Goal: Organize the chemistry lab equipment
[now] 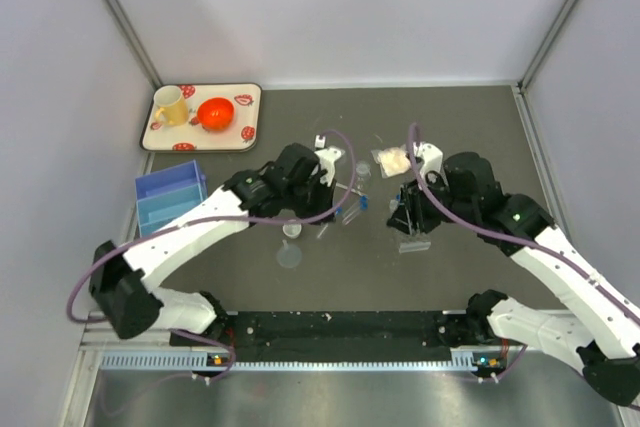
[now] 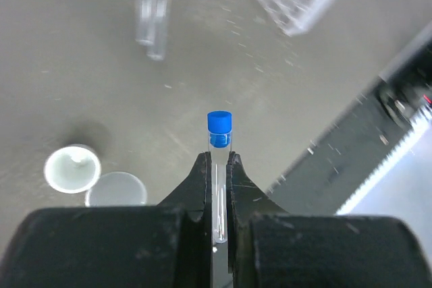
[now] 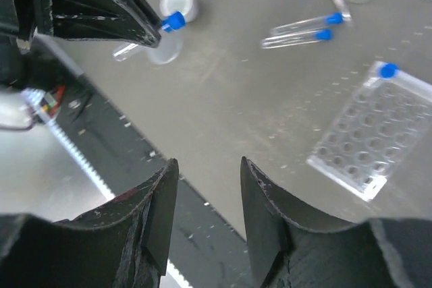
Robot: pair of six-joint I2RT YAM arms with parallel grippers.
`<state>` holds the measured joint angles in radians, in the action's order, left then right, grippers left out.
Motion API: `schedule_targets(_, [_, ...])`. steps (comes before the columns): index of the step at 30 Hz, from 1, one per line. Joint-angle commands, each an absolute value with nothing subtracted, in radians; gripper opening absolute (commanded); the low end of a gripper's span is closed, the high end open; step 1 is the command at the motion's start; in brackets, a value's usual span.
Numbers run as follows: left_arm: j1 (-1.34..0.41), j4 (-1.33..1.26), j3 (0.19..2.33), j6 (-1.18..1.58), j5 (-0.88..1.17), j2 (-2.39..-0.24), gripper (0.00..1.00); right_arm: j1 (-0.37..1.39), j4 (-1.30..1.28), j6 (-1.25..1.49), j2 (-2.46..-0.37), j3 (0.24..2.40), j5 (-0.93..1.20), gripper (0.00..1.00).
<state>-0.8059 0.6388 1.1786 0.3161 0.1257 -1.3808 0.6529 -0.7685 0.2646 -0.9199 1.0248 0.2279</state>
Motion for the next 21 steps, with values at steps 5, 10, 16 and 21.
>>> schedule_targets(5, [-0.816, 0.634, 1.105, 0.164, 0.676, -1.174, 0.00, 0.727, -0.652, 0.313, -0.819, 1.028, 0.578, 0.44])
schedule_targets(10, [-0.830, 0.578, 1.068, 0.169, 0.811, -1.099, 0.00, 0.841, -0.595, 0.354, -0.830, 1.019, 0.560, 0.44])
schedule_targets(16, [-0.836, 0.525, 1.039, 0.195, 0.893, -1.040, 0.00, 0.909, -0.532, 0.382, -0.856, 1.009, 0.537, 0.44])
schedule_targets(21, [-0.844, 0.489, 1.023, 0.221, 0.910, -1.014, 0.00, 0.956, -0.494, 0.397, -0.891, 1.006, 0.519, 0.44])
